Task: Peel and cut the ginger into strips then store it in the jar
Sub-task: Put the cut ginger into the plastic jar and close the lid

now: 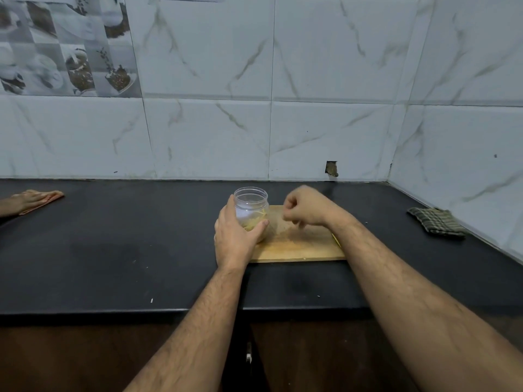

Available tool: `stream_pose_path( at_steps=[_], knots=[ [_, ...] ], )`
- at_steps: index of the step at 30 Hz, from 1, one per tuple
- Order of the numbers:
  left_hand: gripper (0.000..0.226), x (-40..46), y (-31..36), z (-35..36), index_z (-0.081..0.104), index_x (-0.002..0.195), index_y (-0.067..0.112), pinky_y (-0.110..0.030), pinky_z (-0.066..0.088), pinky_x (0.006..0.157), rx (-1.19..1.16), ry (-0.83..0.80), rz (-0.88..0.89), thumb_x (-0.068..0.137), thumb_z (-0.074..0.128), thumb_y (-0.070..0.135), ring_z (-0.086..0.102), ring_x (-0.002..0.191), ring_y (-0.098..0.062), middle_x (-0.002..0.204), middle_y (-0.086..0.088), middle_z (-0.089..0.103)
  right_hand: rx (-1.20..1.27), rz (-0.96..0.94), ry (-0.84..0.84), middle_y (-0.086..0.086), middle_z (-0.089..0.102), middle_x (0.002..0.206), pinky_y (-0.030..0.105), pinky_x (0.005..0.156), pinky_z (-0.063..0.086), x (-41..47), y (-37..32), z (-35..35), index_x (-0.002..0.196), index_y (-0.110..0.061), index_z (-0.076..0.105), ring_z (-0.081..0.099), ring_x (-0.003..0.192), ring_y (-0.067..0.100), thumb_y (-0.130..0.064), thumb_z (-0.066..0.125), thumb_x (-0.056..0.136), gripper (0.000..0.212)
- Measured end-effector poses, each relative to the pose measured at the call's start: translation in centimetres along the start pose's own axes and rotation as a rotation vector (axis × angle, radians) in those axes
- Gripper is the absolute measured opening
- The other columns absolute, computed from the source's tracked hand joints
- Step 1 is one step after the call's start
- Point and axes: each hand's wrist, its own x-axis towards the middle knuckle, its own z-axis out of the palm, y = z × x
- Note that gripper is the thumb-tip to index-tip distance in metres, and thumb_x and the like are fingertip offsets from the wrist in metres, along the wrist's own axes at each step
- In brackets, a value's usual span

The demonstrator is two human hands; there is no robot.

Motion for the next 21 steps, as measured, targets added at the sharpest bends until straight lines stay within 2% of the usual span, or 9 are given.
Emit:
stream_pose_path(
  at_steps=[2,4,6,9,13,15,18,19,21],
  knots=[
    [0.096,-0.1,0.1,0.0,0.029,0.153,0.027,-0.043,0.037,0.113,-0.001,-0.002,0.002,0.075,0.079,0.050,0.034,0.141,-0.018,0.151,0.003,0.041,0.163,-0.070,0.115,0.005,0.067,0.071,0.030,0.059,0.057,0.6,-2.3,-0.8,0.078,0.000,0.069,0.060,0.059,0.014,0.001,0.063,0.083,0.008],
    [0.097,-0.2,0.2,-0.1,0.029,0.153,0.027,-0.043,0.037,0.113,-0.006,0.000,0.006,0.074,0.079,0.049,0.034,0.141,-0.017,0.152,0.004,0.041,0.186,-0.129,0.171,0.001,0.065,0.068,0.025,0.054,0.054,1.5,-4.4,-1.0,0.079,0.000,0.071,0.058,0.054,0.010,0.004,0.063,0.080,0.009],
    [0.097,-0.2,0.4,-0.1,0.029,0.153,0.028,-0.043,0.037,0.113,-0.018,-0.005,0.011,0.074,0.080,0.049,0.034,0.141,-0.017,0.151,0.005,0.040,0.093,-0.148,0.152,-0.004,0.065,0.069,0.022,0.054,0.051,2.5,-5.8,-0.6,0.080,-0.004,0.073,0.058,0.057,0.006,0.005,0.063,0.079,0.014],
    [0.097,-0.2,0.5,-0.4,0.029,0.153,0.029,-0.044,0.037,0.112,-0.018,-0.010,0.026,0.073,0.081,0.048,0.034,0.140,-0.016,0.151,0.006,0.041,-0.012,-0.142,0.100,-0.001,0.070,0.079,0.028,0.065,0.056,3.9,-6.6,0.2,0.081,-0.012,0.074,0.066,0.073,0.014,0.006,0.055,0.080,0.026],
    [0.095,0.8,0.2,-1.3,0.034,0.151,0.032,-0.042,0.040,0.110,-0.037,0.043,0.029,0.070,0.082,0.050,0.038,0.138,-0.015,0.147,0.008,0.045,0.109,-0.138,0.344,-0.009,0.062,0.079,0.020,0.074,0.046,4.9,-6.3,0.3,0.093,-0.012,0.075,0.060,0.081,0.010,-0.002,0.060,0.082,0.022],
    [0.093,1.7,0.0,-2.0,0.038,0.148,0.034,-0.041,0.042,0.108,-0.078,0.084,0.005,0.068,0.082,0.052,0.041,0.136,-0.016,0.144,0.008,0.048,0.179,-0.089,0.436,-0.011,0.061,0.075,0.022,0.070,0.046,5.3,-5.4,0.9,0.084,-0.015,0.072,0.061,0.080,0.011,-0.005,0.059,0.083,0.017],
    [0.089,2.9,-0.5,-3.1,0.042,0.143,0.039,-0.039,0.044,0.104,-0.143,0.133,-0.048,0.064,0.079,0.055,0.046,0.131,-0.015,0.137,0.010,0.052,0.214,0.033,0.403,-0.004,0.068,0.082,0.027,0.069,0.051,6.7,-3.6,3.2,0.082,-0.014,0.070,0.065,0.084,0.018,-0.009,0.059,0.083,0.011],
    [0.088,3.3,-0.8,-3.3,0.043,0.142,0.039,-0.039,0.044,0.104,-0.156,0.145,-0.060,0.064,0.078,0.054,0.046,0.131,-0.015,0.137,0.010,0.052,0.200,0.064,0.356,-0.002,0.069,0.088,0.028,0.073,0.051,7.3,-3.0,4.2,0.088,-0.013,0.071,0.065,0.088,0.019,-0.011,0.062,0.083,0.011],
    [0.086,3.8,-1.5,-3.5,0.044,0.141,0.038,-0.038,0.044,0.104,-0.166,0.160,-0.075,0.064,0.078,0.053,0.047,0.130,-0.014,0.135,0.010,0.053,0.157,0.097,0.251,0.002,0.069,0.104,0.028,0.080,0.049,8.5,-2.2,6.2,0.106,-0.013,0.069,0.063,0.098,0.020,-0.013,0.066,0.082,0.024]
  ],
)
